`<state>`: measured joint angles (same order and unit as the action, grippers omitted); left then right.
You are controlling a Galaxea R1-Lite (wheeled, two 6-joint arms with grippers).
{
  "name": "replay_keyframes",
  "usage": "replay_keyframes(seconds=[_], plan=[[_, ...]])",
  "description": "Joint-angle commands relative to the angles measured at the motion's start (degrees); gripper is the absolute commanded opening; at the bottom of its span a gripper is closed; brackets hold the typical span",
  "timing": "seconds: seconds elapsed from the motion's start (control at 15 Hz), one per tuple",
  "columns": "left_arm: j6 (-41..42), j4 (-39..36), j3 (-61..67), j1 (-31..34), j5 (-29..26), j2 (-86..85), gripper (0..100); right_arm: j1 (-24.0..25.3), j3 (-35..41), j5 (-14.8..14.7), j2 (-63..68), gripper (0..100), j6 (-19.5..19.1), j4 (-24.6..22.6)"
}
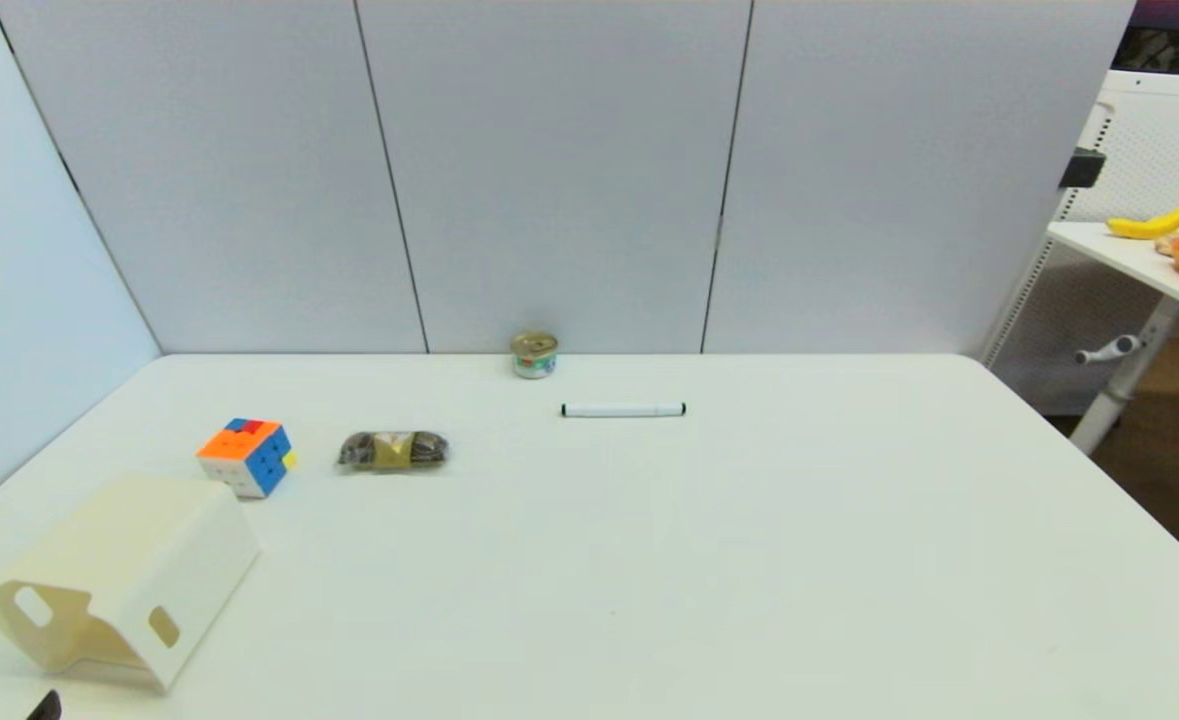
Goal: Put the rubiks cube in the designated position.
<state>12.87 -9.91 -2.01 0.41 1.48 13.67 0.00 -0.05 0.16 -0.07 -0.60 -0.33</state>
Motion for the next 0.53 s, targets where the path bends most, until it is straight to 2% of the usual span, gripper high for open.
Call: replay_keyframes(seconds=[0.07, 0.2, 0.4, 0.53], plan=[[-2.9, 9.6, 2.0, -0.3, -5.2, -13.6, 100, 0.0, 0.0, 0.0, 0.1, 100, 0.0, 0.0], [-3.6, 9.6, 2.0, -0.3, -4.8, -13.7, 100, 0.0, 0.0, 0.0, 0.1, 100, 0.0, 0.0], [-11.7, 9.9, 2.0, -0.3, -2.4, -13.7, 100, 0.0, 0.0, 0.0, 0.1, 100, 0.0, 0.0], [-12.9, 9.8, 2.0, -0.3, -1.5, -13.7, 100, 0.0, 0.0, 0.0, 0.1, 100, 0.0, 0.0]])
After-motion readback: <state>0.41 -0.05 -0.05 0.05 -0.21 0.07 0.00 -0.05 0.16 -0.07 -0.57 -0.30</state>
